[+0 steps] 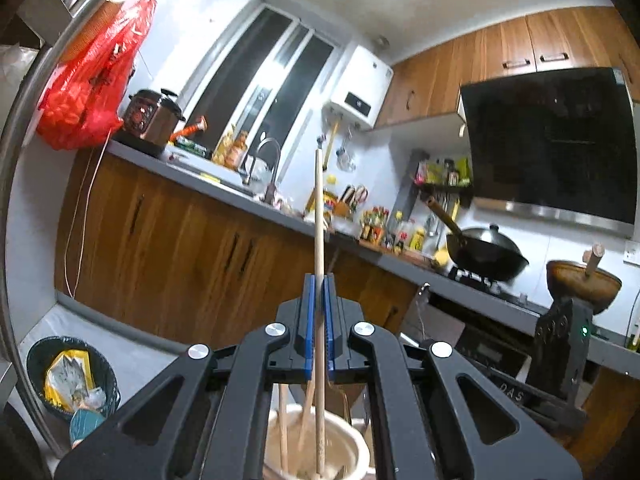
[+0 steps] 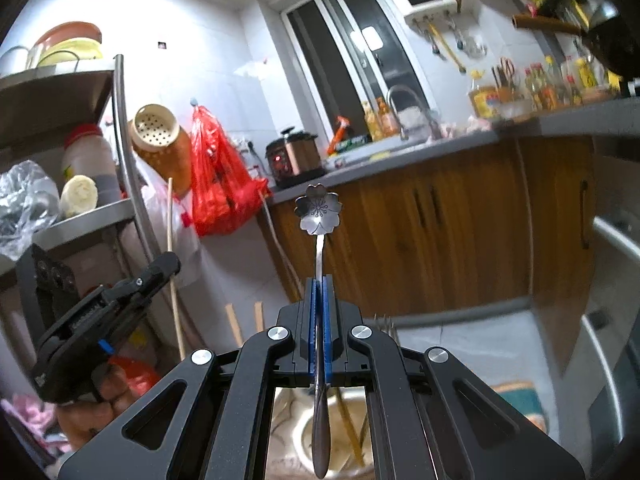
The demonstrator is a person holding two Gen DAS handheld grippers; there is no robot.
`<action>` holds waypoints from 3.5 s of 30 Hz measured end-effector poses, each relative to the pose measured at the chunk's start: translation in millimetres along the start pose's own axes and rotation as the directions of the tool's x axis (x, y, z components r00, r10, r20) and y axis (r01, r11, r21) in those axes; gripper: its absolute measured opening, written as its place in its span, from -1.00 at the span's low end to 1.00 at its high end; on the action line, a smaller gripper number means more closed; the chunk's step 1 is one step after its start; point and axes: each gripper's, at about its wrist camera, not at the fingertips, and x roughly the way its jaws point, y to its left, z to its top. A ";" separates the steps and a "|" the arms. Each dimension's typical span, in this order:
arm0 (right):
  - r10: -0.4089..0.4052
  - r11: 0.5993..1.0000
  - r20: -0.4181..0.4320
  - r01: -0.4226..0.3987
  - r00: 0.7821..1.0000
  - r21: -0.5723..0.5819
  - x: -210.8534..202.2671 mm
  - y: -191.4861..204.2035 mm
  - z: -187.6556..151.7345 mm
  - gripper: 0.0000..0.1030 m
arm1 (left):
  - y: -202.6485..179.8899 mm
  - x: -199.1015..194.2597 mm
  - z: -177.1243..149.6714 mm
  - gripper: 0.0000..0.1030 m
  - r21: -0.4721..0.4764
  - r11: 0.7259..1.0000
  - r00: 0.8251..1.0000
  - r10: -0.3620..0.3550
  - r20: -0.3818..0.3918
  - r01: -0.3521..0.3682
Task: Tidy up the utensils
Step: 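Lift the chopstick over the tall holder while the right tool lifts the flower spoon over the short holder, then open the left tool to drop the chopstick while the right tool drops the flower spoon, then move both open tools back down toward the chopsticks and yellow spoons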
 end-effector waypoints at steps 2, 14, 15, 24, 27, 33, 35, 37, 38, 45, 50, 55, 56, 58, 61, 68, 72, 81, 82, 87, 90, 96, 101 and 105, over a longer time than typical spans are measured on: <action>-0.018 1.000 0.021 0.018 1.000 -0.019 1.2 0.9 0.3 -0.93 | 0.0 4.0 -1.8 -0.92 -0.002 1.000 1.000 -0.003 0.022 0.003; -0.084 0.991 -0.034 0.080 0.996 -0.112 17.9 -1.4 -30.6 -0.93 | -11.4 16.7 -48.2 -0.92 0.098 0.995 0.998 0.005 -0.061 0.001; -0.089 0.990 -0.039 0.084 0.995 -0.114 15.7 -2.2 -32.8 -0.93 | -12.2 15.4 -50.7 -0.92 0.107 0.994 0.998 0.004 -0.068 0.004; -0.111 0.983 -0.095 0.096 0.989 -0.155 2.1 0.1 -46.2 -0.93 | -7.1 3.5 -67.2 -0.92 0.164 0.986 0.987 0.025 -0.159 0.002; -0.113 0.982 -0.125 0.091 0.986 -0.168 1.7 1.8 -49.5 -0.92 | -6.2 2.1 -70.1 -0.92 0.179 0.984 0.980 0.054 -0.193 -0.019; -0.124 0.981 -0.173 0.095 0.977 -0.167 6.9 1.3 -53.7 -0.92 | -12.4 7.3 -72.3 -0.92 0.223 0.972 0.960 0.130 -0.248 -0.073; -0.125 0.982 -0.191 0.094 0.974 -0.163 10.0 -0.2 -55.5 -0.92 | -13.0 11.3 -73.6 -0.92 0.229 0.969 0.950 0.151 -0.273 -0.089; -0.125 0.983 -0.203 0.093 0.971 -0.157 12.3 -1.8 -56.7 -0.92 | -13.7 14.3 -74.2 -0.92 0.233 0.967 0.943 0.167 -0.287 -0.100; -0.125 0.984 -0.209 0.094 0.970 -0.154 13.5 -2.6 -57.2 -0.92 | -13.6 15.0 -74.2 -0.92 0.237 0.966 0.941 0.176 -0.287 -0.109; -0.128 0.985 -0.242 0.094 0.962 -0.147 21.6 -3.9 -61.3 -0.92 | -13.3 15.7 -71.5 -0.92 0.229 0.964 0.938 0.197 -0.286 -0.133; -0.132 0.985 -0.245 0.098 0.961 -0.145 22.2 -4.0 -62.1 -0.92 | -13.8 13.0 -68.9 -0.90 0.229 0.962 0.938 0.211 -0.276 -0.149; -0.140 0.983 -0.243 0.104 0.960 -0.153 22.0 -4.0 -62.1 -0.90 | -16.5 9.4 -67.6 -0.66 0.230 0.962 0.941 0.206 -0.268 -0.146; -0.141 0.982 -0.242 0.106 0.960 -0.154 21.2 -4.1 -62.2 -0.85 | -17.6 8.5 -67.4 -0.49 0.231 0.962 0.943 0.206 -0.263 -0.145; -0.140 0.982 -0.239 0.105 0.961 -0.154 19.1 -4.6 -61.1 -0.71 | -20.6 5.9 -66.2 -0.43 0.243 0.959 0.946 0.206 -0.252 -0.144; -0.143 0.982 -0.233 0.108 0.962 -0.158 16.3 -5.0 -60.1 -0.69 | -23.3 1.8 -63.3 -0.35 0.250 0.958 0.949 0.202 -0.243 -0.140; -0.155 0.976 -0.203 0.119 0.967 -0.181 1.5 -0.7 -57.1 -0.58 | -25.3 -9.8 -60.3 0.02 0.269 0.952 0.951 0.211 -0.227 -0.147; -0.166 0.971 -0.196 0.125 0.967 -0.204 -10.5 5.1 -57.2 -0.57 | -21.4 -21.2 -58.7 0.08 0.263 0.951 0.949 0.223 -0.221 -0.162; -0.191 0.964 -0.204 0.144 0.960 -0.222 -37.1 2.0 -67.4 -0.57 | -6.8 -52.5 -62.4 0.10 0.246 0.949 0.939 0.253 -0.232 -0.195; -0.193 0.965 -0.210 0.147 0.959 -0.216 -39.4 -0.8 -69.2 -0.57 | -4.1 -56.5 -63.6 0.10 0.240 0.950 0.936 0.258 -0.240 -0.200; -0.199 0.971 -0.242 0.157 0.949 -0.182 -48.3 -15.8 -79.8 -0.57 | 7.3 -63.8 -71.5 0.10 0.197 0.957 0.922 0.264 -0.284 -0.213; -0.198 0.974 -0.274 0.159 0.941 -0.159 -48.0 -23.5 -86.2 -0.57 | 10.4 -66.6 -81.1 0.10 0.188 0.958 0.908 0.267 -0.322 -0.215; -0.203 0.978 -0.345 0.171 0.916 -0.120 -48.8 -37.6 -101.0 -0.57 | 9.4 -67.5 -97.4 0.10 0.176 0.964 0.885 0.256 -0.389 -0.201; -0.208 0.977 -0.391 0.175 0.896 -0.119 -55.4 -37.3 -115.9 -0.53 | 5.5 -71.5 -109.8 0.10 0.155 0.972 0.866 0.231 -0.444 -0.179; -0.208 0.977 -0.416 0.172 0.885 -0.122 -64.2 -33.1 -125.7 -0.49 | -1.6 -71.1 -121.3 0.10 0.169 0.972 0.848 0.224 -0.480 -0.162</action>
